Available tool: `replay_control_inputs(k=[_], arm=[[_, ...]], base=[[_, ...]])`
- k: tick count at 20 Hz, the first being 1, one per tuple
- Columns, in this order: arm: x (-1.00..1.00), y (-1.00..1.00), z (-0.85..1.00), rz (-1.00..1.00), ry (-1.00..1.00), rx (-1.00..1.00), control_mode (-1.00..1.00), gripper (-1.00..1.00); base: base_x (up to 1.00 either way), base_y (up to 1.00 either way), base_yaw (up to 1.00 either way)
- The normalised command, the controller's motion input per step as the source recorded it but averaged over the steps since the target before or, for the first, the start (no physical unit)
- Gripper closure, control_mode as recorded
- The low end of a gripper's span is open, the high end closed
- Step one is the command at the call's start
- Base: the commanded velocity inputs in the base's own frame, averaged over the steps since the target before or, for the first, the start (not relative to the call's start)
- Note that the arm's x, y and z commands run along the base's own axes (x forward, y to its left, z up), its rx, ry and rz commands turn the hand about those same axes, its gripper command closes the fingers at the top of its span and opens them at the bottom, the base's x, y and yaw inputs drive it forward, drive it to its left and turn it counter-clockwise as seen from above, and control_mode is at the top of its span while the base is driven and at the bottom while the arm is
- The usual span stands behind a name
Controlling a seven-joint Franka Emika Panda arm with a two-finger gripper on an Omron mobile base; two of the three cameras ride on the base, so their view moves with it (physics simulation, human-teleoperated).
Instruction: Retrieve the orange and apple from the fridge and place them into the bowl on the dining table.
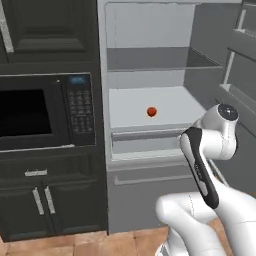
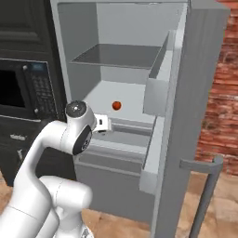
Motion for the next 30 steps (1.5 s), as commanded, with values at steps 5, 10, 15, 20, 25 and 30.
replay_control_inputs(k=[5, 10, 15, 20, 25, 30], arm=[[0.0, 0.0, 0.0, 0.0, 0.0, 0.0, 1.0, -1.0], [0.0, 0.0, 0.0, 0.0, 0.0, 0.0, 1.0, -1.0], [0.0, 0.0, 0.0, 0.0, 0.0, 0.0, 1.0, -1.0], [0.0, 0.24, -0.3, -0.06, 0.02, 0.0, -1.0, -1.0], [0.11, 0.37, -0.56, -0.01, 0.0, 0.0, -1.0, -1.0], [0.4, 0.23, -0.36, 0.0, 0.0, 0.01, -1.0, -1.0]], base=[[0.98, 0.04, -0.38], [0.87, 0.45, -0.29], [0.39, 0.53, -0.15], [0.02, 0.1, -0.02], [0.0, 0.0, 0.0], [0.0, 0.0, 0.0]])
